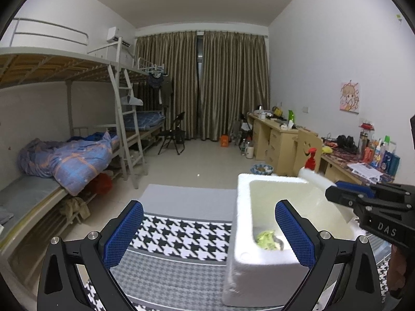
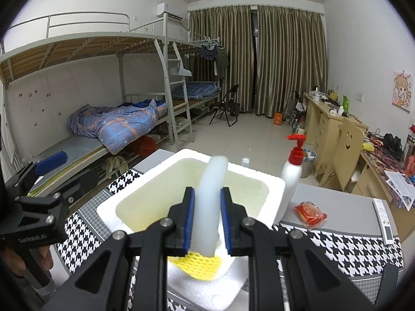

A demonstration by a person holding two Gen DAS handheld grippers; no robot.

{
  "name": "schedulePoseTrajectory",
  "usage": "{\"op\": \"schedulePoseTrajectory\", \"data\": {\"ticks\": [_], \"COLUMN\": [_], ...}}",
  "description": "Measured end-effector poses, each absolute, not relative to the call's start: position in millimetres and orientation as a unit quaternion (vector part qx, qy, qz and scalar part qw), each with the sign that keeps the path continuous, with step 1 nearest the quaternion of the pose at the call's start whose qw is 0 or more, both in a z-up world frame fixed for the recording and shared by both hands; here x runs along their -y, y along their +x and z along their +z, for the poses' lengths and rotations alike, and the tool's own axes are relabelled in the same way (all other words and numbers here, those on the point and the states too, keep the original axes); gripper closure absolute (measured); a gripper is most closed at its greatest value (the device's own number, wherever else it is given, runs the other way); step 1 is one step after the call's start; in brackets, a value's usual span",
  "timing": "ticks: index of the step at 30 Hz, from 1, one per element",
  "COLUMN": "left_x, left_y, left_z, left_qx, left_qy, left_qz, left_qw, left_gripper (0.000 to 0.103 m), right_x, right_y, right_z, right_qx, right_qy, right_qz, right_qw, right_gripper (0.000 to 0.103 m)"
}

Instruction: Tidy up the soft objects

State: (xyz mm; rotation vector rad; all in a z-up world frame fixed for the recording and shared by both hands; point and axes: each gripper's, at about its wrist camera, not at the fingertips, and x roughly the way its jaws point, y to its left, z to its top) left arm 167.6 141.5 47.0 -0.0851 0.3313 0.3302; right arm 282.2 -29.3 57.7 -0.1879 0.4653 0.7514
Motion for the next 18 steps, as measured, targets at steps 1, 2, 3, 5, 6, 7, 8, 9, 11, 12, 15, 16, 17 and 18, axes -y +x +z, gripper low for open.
{"op": "schedulePoseTrajectory", "data": {"ticks": [1, 2, 3, 5, 6, 7, 8, 9, 11, 12, 15, 16, 17, 18], "left_x": [-143, -144, -145, -147, -148, -147, -146, -146, -145, -144, -143, -143, -143, -144], "left_y": [166, 165, 163, 160, 158, 157, 157, 157, 155, 155, 153, 152, 152, 151], "left_z": [46, 45, 44, 43, 43, 43, 43, 43, 44, 43, 43, 42, 41, 41], "left_qx": [-0.164, -0.163, -0.162, -0.16, -0.157, -0.156, -0.156, -0.157, -0.156, -0.156, -0.155, -0.156, -0.156, -0.158], "left_qy": [-0.044, -0.047, -0.049, -0.049, -0.046, -0.041, -0.035, -0.031, -0.025, -0.02, -0.018, -0.018, -0.018, -0.02], "left_qz": [0.167, 0.168, 0.169, 0.176, 0.179, 0.18, 0.181, 0.183, 0.183, 0.183, 0.182, 0.182, 0.183, 0.184], "left_qw": [0.971, 0.971, 0.971, 0.97, 0.97, 0.97, 0.97, 0.97, 0.97, 0.97, 0.971, 0.971, 0.971, 0.97], "left_gripper": [0.001, 0.001, 0.001, 0.001, 0.001, 0.001, 0.001, 0.001, 0.001, 0.001, 0.001, 0.001, 0.001, 0.001], "right_x": [28, 26, 26, 23, 23, 22, 21, 20, 20, 20, 24, 24, 25, 25], "right_y": [284, 284, 286, 287, 287, 286, 285, 284, 283, 282, 279, 278, 278, 277], "right_z": [57, 56, 54, 52, 51, 51, 52, 52, 52, 53, 56, 57, 57, 57], "right_qx": [-0.228, -0.229, -0.232, -0.235, -0.234, -0.231, -0.228, -0.226, -0.224, -0.225, -0.215, -0.215, -0.215, -0.216], "right_qy": [-0.09, -0.091, -0.093, -0.095, -0.096, -0.098, -0.103, -0.106, -0.103, -0.1, -0.091, -0.091, -0.09, -0.09], "right_qz": [0.364, 0.364, 0.363, 0.36, 0.359, 0.359, 0.357, 0.356, 0.359, 0.36, 0.364, 0.365, 0.364, 0.364], "right_qw": [0.899, 0.898, 0.898, 0.898, 0.898, 0.899, 0.9, 0.901, 0.9, 0.9, 0.902, 0.901, 0.902, 0.902], "right_gripper": [0.081, 0.081, 0.08, 0.076, 0.076, 0.076, 0.073, 0.063, 0.041, 0.025, 0.015, 0.014, 0.012, 0.009]}}
